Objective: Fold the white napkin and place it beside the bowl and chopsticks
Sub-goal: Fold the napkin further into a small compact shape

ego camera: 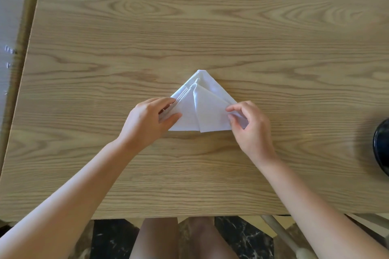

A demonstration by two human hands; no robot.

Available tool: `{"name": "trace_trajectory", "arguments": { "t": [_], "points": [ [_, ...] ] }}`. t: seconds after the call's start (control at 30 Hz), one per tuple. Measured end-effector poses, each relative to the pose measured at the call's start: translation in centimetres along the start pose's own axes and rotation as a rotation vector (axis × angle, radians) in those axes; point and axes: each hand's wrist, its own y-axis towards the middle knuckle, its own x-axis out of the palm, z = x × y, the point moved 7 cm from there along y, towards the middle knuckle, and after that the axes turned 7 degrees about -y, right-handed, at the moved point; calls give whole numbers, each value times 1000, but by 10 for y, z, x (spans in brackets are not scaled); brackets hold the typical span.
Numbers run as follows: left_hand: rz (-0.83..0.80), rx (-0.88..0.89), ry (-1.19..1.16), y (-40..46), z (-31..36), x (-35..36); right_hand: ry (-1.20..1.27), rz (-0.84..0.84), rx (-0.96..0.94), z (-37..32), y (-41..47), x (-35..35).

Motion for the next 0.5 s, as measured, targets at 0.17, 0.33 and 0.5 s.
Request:
{"name": "trace_trajectory", "arguments": {
  "t": [0.17, 0.33, 0.5],
  "points": [
    [46, -20, 33, 3, -9, 1, -91, 75, -13, 4, 14, 1],
    [116, -9, 90, 11, -7, 5, -203, 56, 68, 15, 29, 10],
    [155, 27, 191, 12, -1, 7, -349, 153, 97, 15, 23, 11]
  ]
}}
